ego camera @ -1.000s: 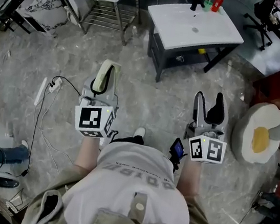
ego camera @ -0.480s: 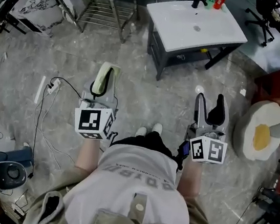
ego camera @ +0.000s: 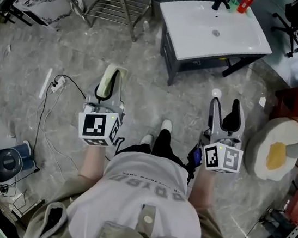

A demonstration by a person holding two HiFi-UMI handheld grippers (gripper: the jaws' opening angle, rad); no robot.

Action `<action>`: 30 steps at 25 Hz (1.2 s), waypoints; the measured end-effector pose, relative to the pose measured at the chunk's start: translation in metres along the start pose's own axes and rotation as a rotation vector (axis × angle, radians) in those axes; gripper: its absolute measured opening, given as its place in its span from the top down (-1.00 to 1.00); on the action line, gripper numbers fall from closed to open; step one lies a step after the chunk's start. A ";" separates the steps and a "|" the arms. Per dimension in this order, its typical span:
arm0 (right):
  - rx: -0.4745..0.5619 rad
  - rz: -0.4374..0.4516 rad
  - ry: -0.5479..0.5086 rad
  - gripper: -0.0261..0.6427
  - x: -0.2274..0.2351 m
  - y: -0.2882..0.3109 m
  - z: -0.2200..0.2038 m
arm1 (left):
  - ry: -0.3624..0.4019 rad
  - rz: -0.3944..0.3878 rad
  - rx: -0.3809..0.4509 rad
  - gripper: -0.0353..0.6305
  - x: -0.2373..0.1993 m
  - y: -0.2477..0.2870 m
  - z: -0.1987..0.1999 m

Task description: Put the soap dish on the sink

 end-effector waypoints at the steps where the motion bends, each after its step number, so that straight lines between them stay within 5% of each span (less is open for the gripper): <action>1: 0.004 0.005 0.000 0.05 0.006 0.007 0.003 | 0.002 0.005 0.005 0.85 0.002 0.006 0.005; 15: 0.073 0.121 -0.036 0.05 0.073 0.085 0.062 | -0.006 0.103 0.081 0.84 0.030 0.067 0.068; 30: -0.045 0.193 0.009 0.05 0.085 0.139 0.027 | -0.047 0.150 -0.042 0.84 0.028 0.097 0.036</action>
Point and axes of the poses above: the fingertips, and each gripper's own axes: y forward along the fingers, x to its right, z out of its top, the point moved 2 cm from there along -y, backward along the fingers, and after that the axes turned 12 degrees about -x, right-handed, at the moved point
